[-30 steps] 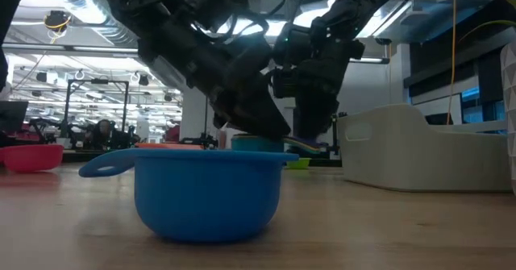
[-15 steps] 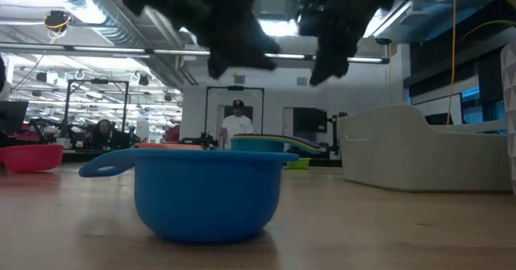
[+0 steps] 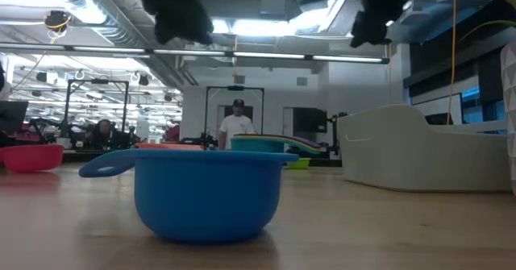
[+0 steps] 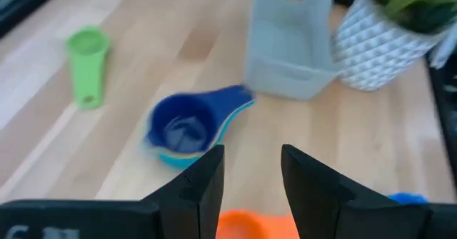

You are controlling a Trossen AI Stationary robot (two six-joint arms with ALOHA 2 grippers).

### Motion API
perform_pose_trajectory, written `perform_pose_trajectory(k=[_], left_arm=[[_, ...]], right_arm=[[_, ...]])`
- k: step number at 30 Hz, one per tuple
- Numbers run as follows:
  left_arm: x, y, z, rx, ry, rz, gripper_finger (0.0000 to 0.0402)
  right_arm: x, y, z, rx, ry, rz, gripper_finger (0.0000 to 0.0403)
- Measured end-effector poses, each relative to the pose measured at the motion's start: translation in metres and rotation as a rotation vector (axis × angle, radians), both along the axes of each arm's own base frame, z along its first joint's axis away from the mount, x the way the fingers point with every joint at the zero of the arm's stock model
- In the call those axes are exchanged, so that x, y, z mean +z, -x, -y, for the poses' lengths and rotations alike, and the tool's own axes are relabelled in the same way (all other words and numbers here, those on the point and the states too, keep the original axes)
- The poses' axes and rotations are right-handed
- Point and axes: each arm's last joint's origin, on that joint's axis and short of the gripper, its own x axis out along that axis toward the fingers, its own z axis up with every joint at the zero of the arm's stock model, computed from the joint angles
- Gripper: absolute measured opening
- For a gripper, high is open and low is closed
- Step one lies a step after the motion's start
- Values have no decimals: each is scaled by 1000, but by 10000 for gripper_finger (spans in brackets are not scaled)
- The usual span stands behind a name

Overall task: Nest measuring cups in basket
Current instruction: Stack the orange measuring cup on top of the violet measuring cup

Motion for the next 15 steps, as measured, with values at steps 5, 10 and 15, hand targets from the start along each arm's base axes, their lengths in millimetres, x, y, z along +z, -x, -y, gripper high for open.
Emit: perform_pose_trajectory(k=[5,10,15], left_arm=[[-5,18,-3,84,30,-132,133],[-14,27,-4,103,8,-267,133],[-21,25,-5,70,-94,-337,133]], right_arm=[[-13,22,-12,-11,-26,19,51],[-33,37,-18,-28,-38,57,51],[-55,44,-20,-37,-41,92,51]])
